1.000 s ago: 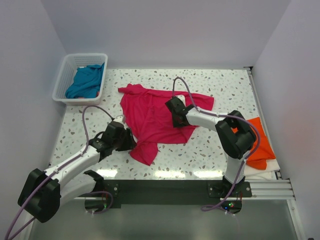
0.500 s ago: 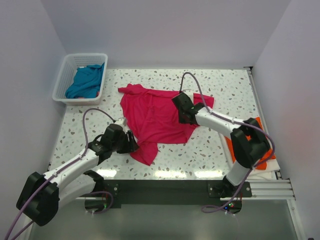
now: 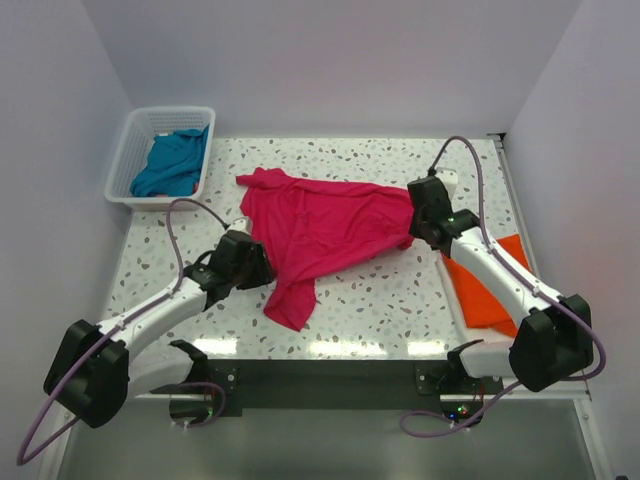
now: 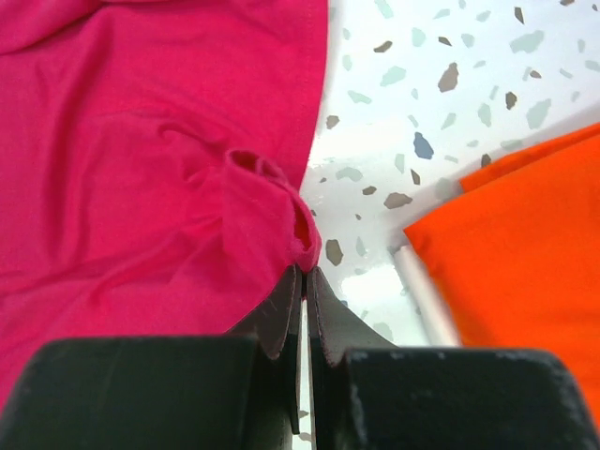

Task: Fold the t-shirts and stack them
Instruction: Flatten the tshirt out

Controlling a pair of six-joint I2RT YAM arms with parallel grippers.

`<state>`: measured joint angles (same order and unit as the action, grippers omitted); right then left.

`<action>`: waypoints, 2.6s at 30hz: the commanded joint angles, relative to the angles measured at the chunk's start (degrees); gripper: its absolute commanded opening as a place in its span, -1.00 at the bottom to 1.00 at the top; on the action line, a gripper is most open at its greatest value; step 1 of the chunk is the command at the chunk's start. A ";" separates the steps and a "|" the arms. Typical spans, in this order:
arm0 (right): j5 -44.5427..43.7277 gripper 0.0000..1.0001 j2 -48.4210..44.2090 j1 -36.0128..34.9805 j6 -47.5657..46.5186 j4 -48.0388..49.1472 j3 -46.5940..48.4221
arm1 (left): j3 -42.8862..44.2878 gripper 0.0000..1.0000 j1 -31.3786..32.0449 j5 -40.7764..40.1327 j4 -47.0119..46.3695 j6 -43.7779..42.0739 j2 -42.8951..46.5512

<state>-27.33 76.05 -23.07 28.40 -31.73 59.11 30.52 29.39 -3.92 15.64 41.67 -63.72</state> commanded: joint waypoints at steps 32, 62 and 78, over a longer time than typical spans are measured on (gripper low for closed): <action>6.59 -1.00 -4.07 5.40 -1.77 -2.73 4.17 | 18.51 -1.00 -12.60 -10.13 -0.18 1.84 -13.64; 5.54 -1.00 -13.82 8.74 -1.77 -6.51 7.77 | 40.75 -0.98 -14.09 -7.77 20.39 -14.07 7.90; 16.34 -1.00 11.74 16.30 -0.89 -1.33 15.59 | 48.73 -0.26 -15.33 5.40 6.07 -12.85 -22.22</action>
<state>-15.07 84.49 -9.56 27.07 -34.06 72.44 74.67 14.76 -6.70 23.16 27.92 -79.07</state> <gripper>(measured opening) 0.014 0.355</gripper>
